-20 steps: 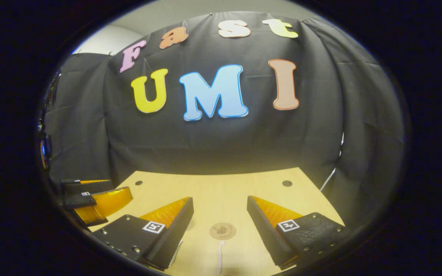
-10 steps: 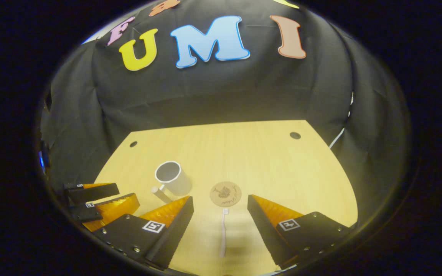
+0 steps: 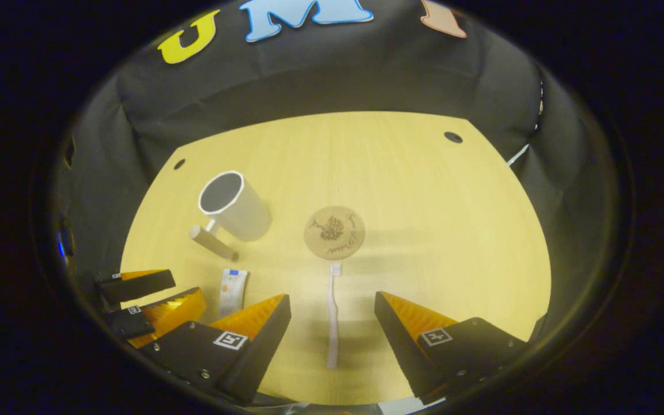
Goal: Put the toothbrush and toothpaste on the desktop into the cup, then pick up the cup and place it on the coaster on the desktop.
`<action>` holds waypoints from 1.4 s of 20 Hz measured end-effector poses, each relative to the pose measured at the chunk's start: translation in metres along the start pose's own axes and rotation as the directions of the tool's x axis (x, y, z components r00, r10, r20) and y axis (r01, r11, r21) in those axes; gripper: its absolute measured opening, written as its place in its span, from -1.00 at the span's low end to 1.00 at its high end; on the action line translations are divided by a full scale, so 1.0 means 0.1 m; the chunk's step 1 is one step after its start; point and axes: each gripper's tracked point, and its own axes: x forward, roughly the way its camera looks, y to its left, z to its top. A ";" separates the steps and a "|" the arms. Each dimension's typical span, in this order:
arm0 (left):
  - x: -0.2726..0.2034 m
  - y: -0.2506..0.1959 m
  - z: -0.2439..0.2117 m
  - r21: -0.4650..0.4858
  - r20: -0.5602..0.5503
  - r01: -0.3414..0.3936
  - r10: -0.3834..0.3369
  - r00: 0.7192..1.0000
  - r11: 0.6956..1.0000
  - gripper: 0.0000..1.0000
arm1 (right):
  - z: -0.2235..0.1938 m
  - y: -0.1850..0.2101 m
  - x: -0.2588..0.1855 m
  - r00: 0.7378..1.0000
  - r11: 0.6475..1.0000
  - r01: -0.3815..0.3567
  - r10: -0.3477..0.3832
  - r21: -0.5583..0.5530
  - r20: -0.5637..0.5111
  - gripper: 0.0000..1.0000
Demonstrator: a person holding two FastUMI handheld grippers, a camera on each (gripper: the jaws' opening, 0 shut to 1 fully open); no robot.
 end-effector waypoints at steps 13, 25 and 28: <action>0.61 0.02 -0.53 -0.079 -0.249 -0.036 0.015 0.968 0.996 0.90 | -0.53 -0.06 0.48 0.957 0.997 0.042 -0.058 -0.063 -0.285 0.89; 0.77 -0.01 -0.66 -0.044 -0.384 -0.147 0.119 0.916 0.988 0.89 | -0.63 -0.09 0.60 0.932 0.995 0.061 -0.087 -0.083 -0.351 0.87; 0.76 -0.01 -0.67 -0.023 -0.405 -0.162 0.139 0.904 0.987 0.87 | -0.64 -0.08 0.61 0.923 0.995 0.059 -0.087 -0.084 -0.375 0.87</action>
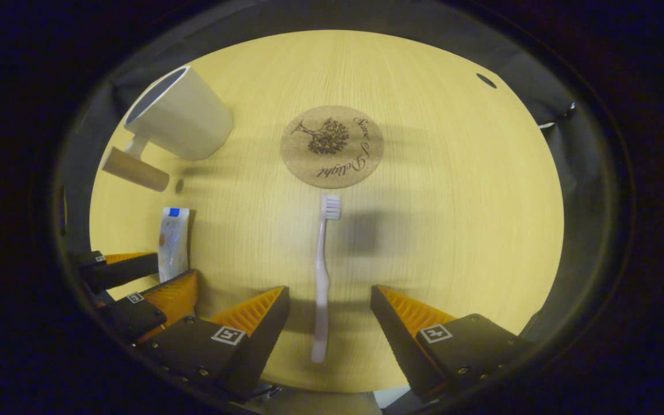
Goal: Put the toothbrush and toothpaste on the desktop into the cup, then pick up the cup and place it on the coaster on the desktop.
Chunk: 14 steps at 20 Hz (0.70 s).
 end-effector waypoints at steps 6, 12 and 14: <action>0.01 0.05 0.07 -0.005 0.020 -0.002 0.002 1.000 1.000 0.07 | 0.06 -0.05 0.00 1.000 0.999 0.006 -0.006 0.052 -0.007 -0.27; -0.06 -0.04 0.11 -0.031 0.043 0.009 -0.008 0.999 0.999 -0.61 | 0.00 -0.05 0.00 1.000 1.000 -0.011 0.011 0.002 -0.026 -0.83; -0.07 -0.12 0.07 -0.050 0.029 0.047 -0.046 0.999 0.998 -0.61 | 0.01 -0.05 0.01 1.000 1.000 -0.009 0.009 -0.001 -0.017 -0.83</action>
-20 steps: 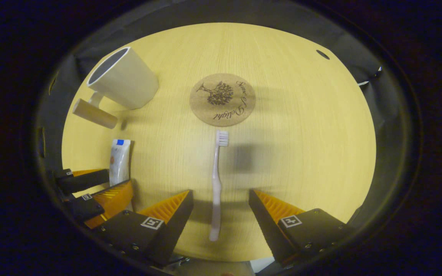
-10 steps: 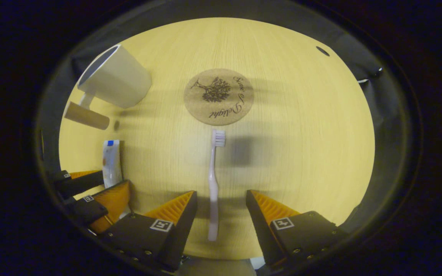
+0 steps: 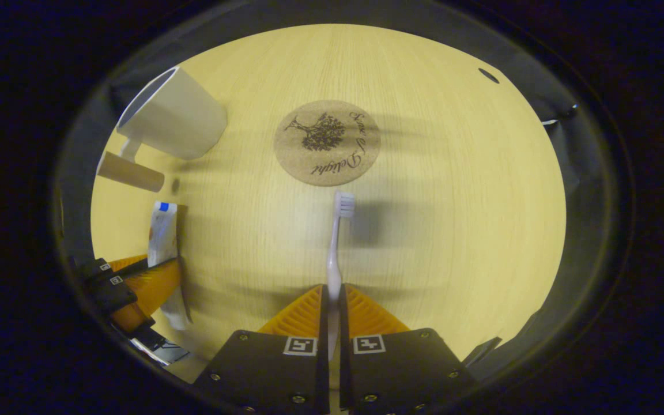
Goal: Put the toothbrush and toothpaste on the desktop into the cup, then pick up the cup and place it on the coaster on the desktop.
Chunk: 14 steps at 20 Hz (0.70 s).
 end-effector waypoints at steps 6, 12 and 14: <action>-0.50 -0.27 0.10 0.007 0.076 0.054 -0.054 0.996 0.999 -0.62 | 0.04 -0.01 0.00 1.000 1.000 -0.018 0.018 0.012 0.008 -0.84; -1.21 -0.44 0.46 0.020 0.198 0.092 -0.094 0.976 0.996 -0.62 | 0.04 -0.03 0.00 0.999 0.999 -0.040 0.040 0.020 0.017 -0.86; -1.38 -0.45 0.66 0.012 0.240 0.104 -0.103 0.965 0.995 -0.63 | 0.05 -0.03 0.00 0.999 0.999 -0.041 0.041 0.018 0.020 -0.86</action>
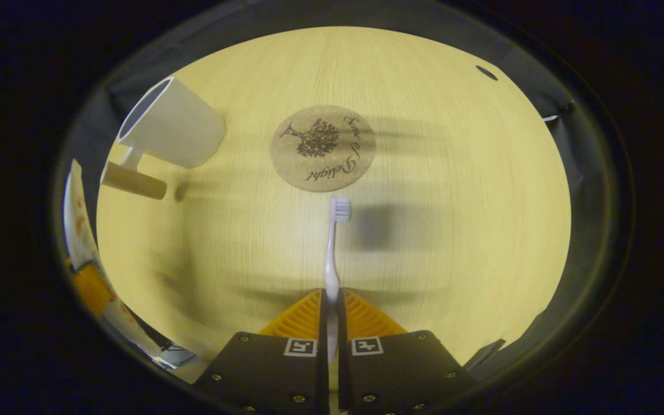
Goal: Put the toothbrush and toothpaste on the desktop into the cup, then pick up the cup and place it on the coaster on the desktop.
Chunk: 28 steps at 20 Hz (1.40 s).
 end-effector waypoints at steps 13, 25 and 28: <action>0.19 0.29 1.57 0.013 0.220 -0.012 0.009 0.975 1.000 -0.63 | 0.00 -0.01 0.00 1.000 1.000 -0.014 0.014 0.005 0.021 -0.86; 0.74 0.39 2.10 0.085 0.386 -0.027 -0.008 0.922 0.996 -0.62 | 0.00 -0.01 0.00 0.999 1.000 -0.007 0.006 0.012 0.036 -0.86; 0.78 0.40 2.08 0.121 0.437 -0.046 -0.011 0.899 0.992 -0.62 | 0.00 -0.01 0.00 0.999 1.000 -0.005 0.004 0.016 0.037 -0.86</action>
